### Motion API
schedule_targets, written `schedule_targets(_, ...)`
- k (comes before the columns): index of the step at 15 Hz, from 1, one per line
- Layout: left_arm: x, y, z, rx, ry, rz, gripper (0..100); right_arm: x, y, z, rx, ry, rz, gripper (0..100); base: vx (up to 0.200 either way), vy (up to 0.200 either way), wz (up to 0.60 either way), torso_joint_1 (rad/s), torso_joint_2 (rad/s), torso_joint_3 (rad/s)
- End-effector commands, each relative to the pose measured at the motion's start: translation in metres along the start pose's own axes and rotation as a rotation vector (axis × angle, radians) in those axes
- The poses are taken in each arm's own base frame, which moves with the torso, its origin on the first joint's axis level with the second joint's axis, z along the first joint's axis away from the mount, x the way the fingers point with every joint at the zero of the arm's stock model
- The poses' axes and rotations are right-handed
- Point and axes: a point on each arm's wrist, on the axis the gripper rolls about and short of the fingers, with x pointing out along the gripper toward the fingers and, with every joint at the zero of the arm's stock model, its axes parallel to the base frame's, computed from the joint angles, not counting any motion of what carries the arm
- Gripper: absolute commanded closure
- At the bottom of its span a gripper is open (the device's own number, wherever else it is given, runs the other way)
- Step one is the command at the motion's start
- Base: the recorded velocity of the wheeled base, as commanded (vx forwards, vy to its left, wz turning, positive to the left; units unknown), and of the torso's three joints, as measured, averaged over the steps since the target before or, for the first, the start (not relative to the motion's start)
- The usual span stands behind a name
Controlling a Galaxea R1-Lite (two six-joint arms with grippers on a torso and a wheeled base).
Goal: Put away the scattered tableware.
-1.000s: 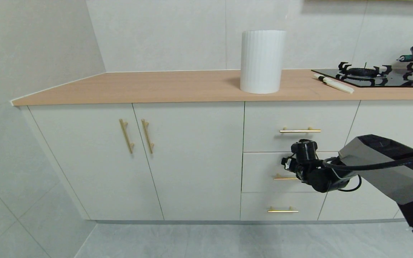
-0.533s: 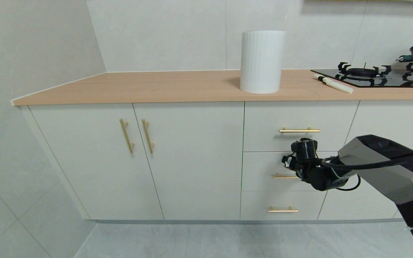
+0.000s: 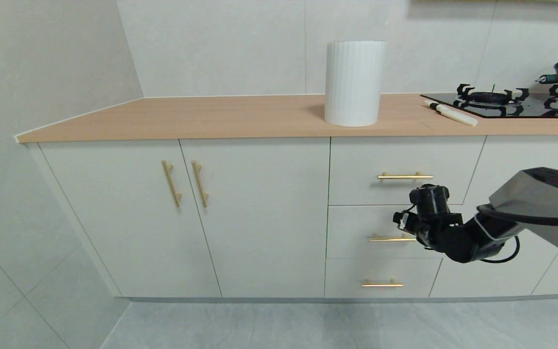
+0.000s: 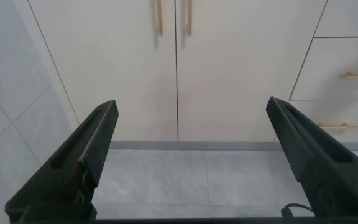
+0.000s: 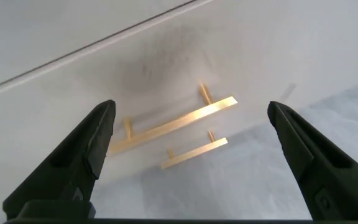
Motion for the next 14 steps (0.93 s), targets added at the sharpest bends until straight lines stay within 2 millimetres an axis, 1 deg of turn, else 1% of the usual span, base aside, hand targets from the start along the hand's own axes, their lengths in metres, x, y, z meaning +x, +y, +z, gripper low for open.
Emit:
schedule_targets(1, 0.000, 0.000, 0.000, -0.001, 0.000, 0.000, 0, -0.094, -0.022, 0.042, 0.025, -0.067, 0.052, 0, 0.000, 0.000, 0.00, 0.000, 0.00, 0.000)
schedule_targets(2, 0.000, 0.000, 0.000, -0.001, 0.000, 0.000, 0, -0.139, -0.037, 0.051, 0.017, -0.104, 0.077, 0, 0.000, 0.000, 0.00, 0.000, 0.00, 0.000)
schedule_targets(3, 0.000, 0.000, 0.000, -0.001, -0.002, 0.000, 0, -0.150, -0.041, 0.052, 0.013, -0.114, 0.083, 0, 0.000, 0.000, 0.00, 0.000, 0.00, 0.000)
schedule_targets(4, 0.000, 0.000, 0.000, -0.001, 0.000, 0.000, 0, -0.202, -0.069, 0.050, -0.021, -0.158, 0.097, 0, 0.000, 0.000, 0.00, 0.000, 0.00, 0.000)
schedule_targets(5, 0.000, 0.000, 0.000, -0.001, -0.002, 0.000, 0, -0.241, -0.093, 0.044, -0.049, -0.213, 0.109, 0, 0.000, 0.000, 0.00, 0.000, 0.00, 0.000)
schedule_targets(6, 0.000, 0.000, 0.000, 0.001, -0.002, 0.000, 0, -0.263, -0.107, 0.041, -0.061, -0.258, 0.123, 0, 0.000, 0.000, 0.00, 0.000, 0.00, 0.000)
schedule_targets(7, 0.000, 0.000, 0.000, -0.001, 0.000, 0.000, 0, -0.309, -0.137, 0.029, -0.081, -0.364, 0.149, 0, 0.000, 0.000, 0.00, 0.000, 0.00, 0.000)
schedule_targets(8, 0.000, 0.000, 0.000, -0.001, 0.000, 0.000, 0, -0.325, -0.151, 0.019, -0.105, -0.400, 0.143, 0, 0.000, 0.000, 0.00, 0.000, 0.00, 0.000)
schedule_targets(9, 0.000, 0.000, 0.000, -0.001, 0.000, 0.000, 0, -0.353, -0.177, 0.001, -0.146, -0.471, 0.121, 0, 0.000, 0.000, 0.00, 0.000, 0.00, 0.000)
schedule_targets(10, 0.000, 0.000, 0.000, -0.001, 0.000, 0.000, 0, -0.364, -0.186, -0.006, -0.154, -0.489, 0.110, 0, 0.000, 0.000, 0.00, 0.000, 0.00, 0.000)
schedule_targets(11, 0.000, 0.000, 0.000, -0.001, 0.000, 0.000, 0, -0.384, -0.204, -0.024, -0.169, -0.506, 0.097, 0, 0.000, 0.000, 0.00, 0.000, 0.00, 0.000)
schedule_targets(12, 0.000, 0.000, 0.000, -0.001, 0.000, 0.000, 0, -0.397, -0.216, -0.036, -0.172, -0.514, 0.083, 0, 0.000, 0.000, 0.00, 0.000, 0.00, 0.000)
schedule_targets(13, 0.000, 0.000, 0.000, -0.001, 0.000, 0.000, 0, -0.409, -0.227, -0.053, -0.170, -0.508, 0.055, 0, 0.000, 0.000, 0.00, 0.000, 0.00, 0.000)
schedule_targets(14, 0.000, 0.000, 0.000, -0.001, 0.000, 0.000, 0, -0.412, -0.232, -0.060, -0.166, -0.501, 0.041, 0, 0.000, 0.000, 0.00, 0.000, 0.00, 0.000)
